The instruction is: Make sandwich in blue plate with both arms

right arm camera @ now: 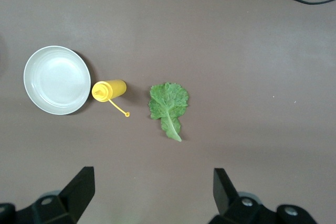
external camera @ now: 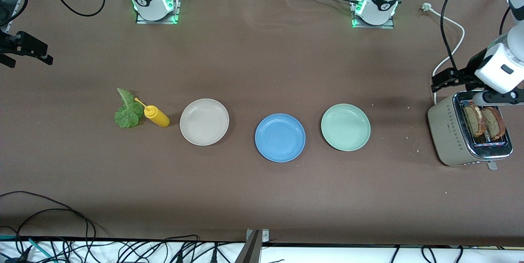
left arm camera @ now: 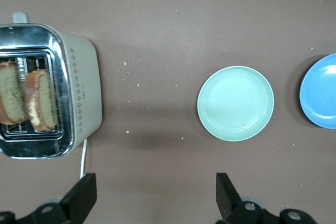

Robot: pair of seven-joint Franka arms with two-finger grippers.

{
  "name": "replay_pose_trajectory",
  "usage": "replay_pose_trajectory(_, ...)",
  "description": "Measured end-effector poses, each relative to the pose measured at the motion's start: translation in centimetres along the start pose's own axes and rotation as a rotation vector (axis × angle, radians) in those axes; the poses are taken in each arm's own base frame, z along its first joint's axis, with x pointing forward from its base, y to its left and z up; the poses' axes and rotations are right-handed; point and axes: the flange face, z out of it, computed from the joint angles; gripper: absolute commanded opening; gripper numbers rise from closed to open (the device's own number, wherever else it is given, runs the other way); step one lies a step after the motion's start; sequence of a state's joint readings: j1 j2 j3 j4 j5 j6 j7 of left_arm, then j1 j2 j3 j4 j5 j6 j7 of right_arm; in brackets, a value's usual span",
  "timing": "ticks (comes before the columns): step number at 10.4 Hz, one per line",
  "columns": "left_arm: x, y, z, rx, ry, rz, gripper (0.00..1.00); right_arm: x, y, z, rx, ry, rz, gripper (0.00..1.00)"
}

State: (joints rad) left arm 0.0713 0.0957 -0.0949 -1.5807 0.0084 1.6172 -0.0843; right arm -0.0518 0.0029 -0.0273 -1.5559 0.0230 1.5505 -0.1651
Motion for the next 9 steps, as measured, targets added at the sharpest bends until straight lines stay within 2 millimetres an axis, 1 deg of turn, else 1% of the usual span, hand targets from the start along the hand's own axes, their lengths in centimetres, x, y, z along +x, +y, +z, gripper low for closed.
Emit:
replay_pose_trajectory(1, -0.07, -0.56, -0.66, 0.0, 0.003, -0.01, 1.0, 0.0, 0.01, 0.0, 0.0, 0.0, 0.0, 1.0)
replay_pose_trajectory(4, -0.88, -1.44, -1.37, 0.003, -0.031, -0.027, 1.0, -0.01, 0.02, -0.05, 0.0, 0.001, 0.0, 1.0)
replay_pose_trajectory(9, -1.02, -1.55, -1.64, 0.003, -0.026, -0.029, 1.0, -0.01, 0.04, -0.06, 0.0, 0.002, 0.001, 1.0)
